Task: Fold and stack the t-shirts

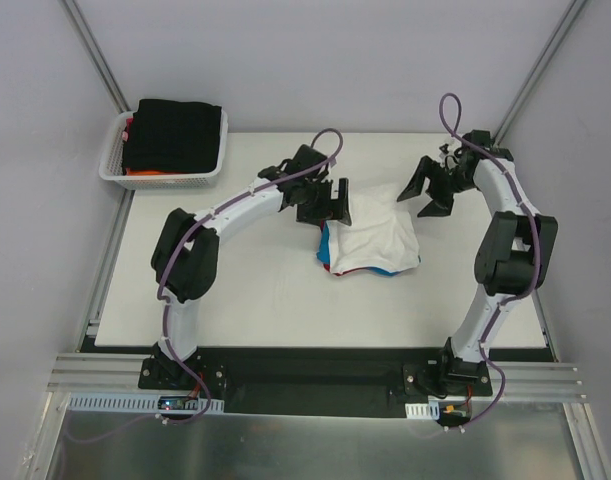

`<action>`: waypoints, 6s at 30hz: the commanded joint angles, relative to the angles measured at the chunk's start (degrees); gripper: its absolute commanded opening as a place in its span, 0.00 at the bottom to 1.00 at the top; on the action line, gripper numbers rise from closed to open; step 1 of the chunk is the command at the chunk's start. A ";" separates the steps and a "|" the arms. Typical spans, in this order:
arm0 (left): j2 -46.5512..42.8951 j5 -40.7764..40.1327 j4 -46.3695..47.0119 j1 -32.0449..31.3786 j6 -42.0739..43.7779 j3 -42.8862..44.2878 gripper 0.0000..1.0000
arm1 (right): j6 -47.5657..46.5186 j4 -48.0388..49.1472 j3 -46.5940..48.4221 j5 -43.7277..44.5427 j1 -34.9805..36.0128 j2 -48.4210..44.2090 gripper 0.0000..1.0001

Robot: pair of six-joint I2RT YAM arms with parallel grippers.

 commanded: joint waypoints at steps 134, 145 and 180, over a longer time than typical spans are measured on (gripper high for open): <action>-15.51 0.70 -21.78 17.77 11.78 -6.16 0.00 | -3.95 -21.07 2.84 18.28 -13.94 9.47 0.01; -15.77 0.78 -21.87 17.77 11.52 -5.89 0.00 | -2.89 -20.38 -8.84 20.49 -16.05 2.00 0.01; -13.75 2.45 -21.78 17.77 11.34 -5.28 0.00 | -0.78 -17.30 -25.55 23.30 -25.46 -13.13 0.01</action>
